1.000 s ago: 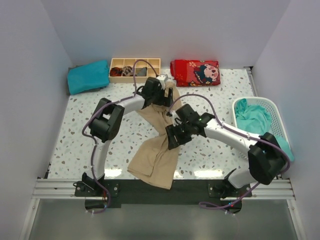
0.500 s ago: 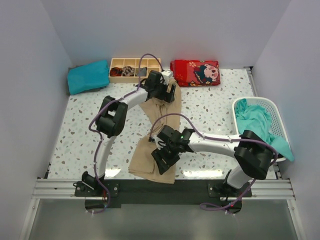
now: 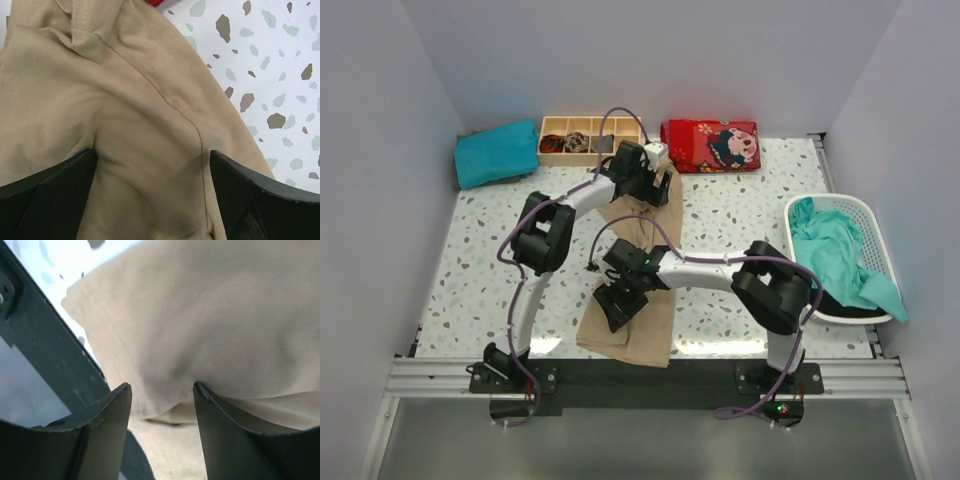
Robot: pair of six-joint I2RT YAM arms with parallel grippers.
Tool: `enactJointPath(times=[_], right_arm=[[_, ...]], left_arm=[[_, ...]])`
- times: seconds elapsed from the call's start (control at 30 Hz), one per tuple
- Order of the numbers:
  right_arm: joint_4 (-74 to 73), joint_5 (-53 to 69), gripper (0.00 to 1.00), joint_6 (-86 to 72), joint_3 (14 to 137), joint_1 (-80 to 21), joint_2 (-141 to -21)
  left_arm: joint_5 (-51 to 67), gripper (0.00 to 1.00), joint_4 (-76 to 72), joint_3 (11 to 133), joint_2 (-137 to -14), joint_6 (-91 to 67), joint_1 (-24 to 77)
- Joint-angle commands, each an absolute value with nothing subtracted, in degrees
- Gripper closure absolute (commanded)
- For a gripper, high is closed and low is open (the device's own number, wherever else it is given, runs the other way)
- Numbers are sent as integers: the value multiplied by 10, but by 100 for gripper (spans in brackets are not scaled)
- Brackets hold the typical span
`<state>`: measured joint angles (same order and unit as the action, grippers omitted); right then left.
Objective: Fold and stack the t-shirts
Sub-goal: Rotate the tshirt 90 degrees
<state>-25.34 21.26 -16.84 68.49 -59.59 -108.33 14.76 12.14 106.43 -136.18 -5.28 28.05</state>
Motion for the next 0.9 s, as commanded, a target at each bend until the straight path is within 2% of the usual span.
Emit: enactJointPath(times=[0.0, 0.17, 0.3, 0.47, 0.57, 0.73, 0.87], right_arm=[[-275, 189, 43, -156, 676, -601, -1100], [-297, 203, 42, -185, 599, -620, -1052], [-322, 224, 41, -190, 549, -642, -1034], [-341, 242, 41, -181, 527, -673, -1014], [-353, 265, 41, -163, 519, -675, -971], [-409, 153, 40, -134, 574, -675, -886], [-404, 32, 38, -121, 659, -672, -825]], left_arm=[[150, 0, 158, 1076, -1357, -36, 272], [156, 0, 162, 1099, -1368, -26, 261], [162, 0, 183, 1166, -1403, -7, 256], [174, 0, 214, 1254, -1457, 25, 256], [164, 0, 203, 1266, -1463, 47, 255], [167, 0, 211, 1281, -1451, 52, 255], [152, 0, 172, 1201, -1355, 36, 255]])
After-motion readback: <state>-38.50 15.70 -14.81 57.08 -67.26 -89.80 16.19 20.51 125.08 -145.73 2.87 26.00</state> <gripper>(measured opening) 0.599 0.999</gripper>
